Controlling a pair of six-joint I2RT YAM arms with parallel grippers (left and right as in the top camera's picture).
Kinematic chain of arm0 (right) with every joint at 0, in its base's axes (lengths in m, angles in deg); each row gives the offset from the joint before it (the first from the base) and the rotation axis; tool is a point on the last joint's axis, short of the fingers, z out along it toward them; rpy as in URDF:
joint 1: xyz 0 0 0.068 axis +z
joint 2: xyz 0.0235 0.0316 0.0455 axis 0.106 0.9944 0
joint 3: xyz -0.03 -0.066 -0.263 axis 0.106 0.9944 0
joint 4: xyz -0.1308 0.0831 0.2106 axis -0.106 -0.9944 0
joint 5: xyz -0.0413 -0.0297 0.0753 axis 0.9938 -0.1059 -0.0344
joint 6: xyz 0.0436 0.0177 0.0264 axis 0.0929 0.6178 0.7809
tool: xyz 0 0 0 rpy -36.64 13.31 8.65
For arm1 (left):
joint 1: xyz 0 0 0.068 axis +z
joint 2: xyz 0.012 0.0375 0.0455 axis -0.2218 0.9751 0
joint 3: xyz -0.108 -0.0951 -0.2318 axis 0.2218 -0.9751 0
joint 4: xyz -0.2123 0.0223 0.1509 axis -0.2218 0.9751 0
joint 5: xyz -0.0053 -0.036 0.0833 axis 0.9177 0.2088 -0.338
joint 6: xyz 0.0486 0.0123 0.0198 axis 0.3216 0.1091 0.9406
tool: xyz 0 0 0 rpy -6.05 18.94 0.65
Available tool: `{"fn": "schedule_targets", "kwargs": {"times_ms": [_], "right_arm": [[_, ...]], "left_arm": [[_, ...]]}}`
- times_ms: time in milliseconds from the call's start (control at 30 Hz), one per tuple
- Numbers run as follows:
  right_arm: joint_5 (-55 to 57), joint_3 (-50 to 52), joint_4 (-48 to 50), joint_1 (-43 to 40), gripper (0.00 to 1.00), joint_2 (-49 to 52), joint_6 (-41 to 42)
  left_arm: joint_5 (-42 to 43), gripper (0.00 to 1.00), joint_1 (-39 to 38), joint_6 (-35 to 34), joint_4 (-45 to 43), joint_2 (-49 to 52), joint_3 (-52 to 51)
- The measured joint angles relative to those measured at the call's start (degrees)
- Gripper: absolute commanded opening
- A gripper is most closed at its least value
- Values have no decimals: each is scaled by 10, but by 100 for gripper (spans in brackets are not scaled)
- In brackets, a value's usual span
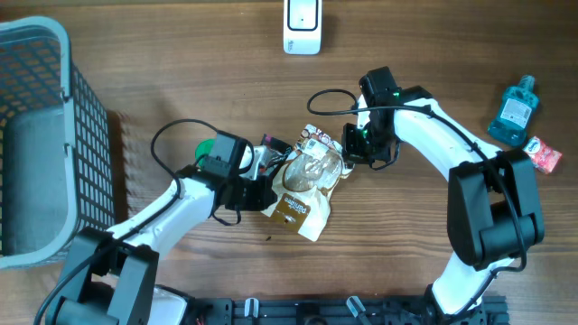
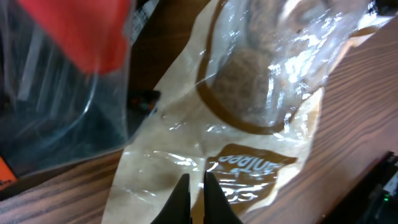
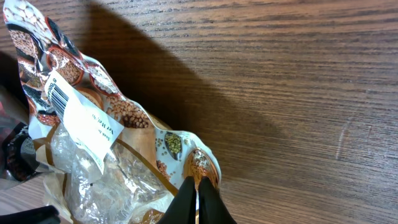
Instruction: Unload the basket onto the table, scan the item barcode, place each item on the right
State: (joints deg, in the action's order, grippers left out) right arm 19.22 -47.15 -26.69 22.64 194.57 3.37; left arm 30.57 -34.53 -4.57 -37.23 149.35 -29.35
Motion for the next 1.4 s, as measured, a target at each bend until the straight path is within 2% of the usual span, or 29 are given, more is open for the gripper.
{"fn": "schedule_targets", "kwargs": {"times_ms": [300,533,933,1233,1400], "right_arm": [[0,0,0,0,4,0,13],[0,0,0,-2,4,0,15],[12,-8,49,-2,4,0,22],[-67,-54,53,-2,5,0,31],[-71,-57,107,-2,5,4,39]], "left_arm": [[-2,4,0,-34,-101,17,-51],[86,4,0,-72,-194,100,-38],[113,4,0,-83,-184,112,-35],[117,4,0,-83,-176,112,-35],[118,4,0,-83,-171,112,-35]]}}
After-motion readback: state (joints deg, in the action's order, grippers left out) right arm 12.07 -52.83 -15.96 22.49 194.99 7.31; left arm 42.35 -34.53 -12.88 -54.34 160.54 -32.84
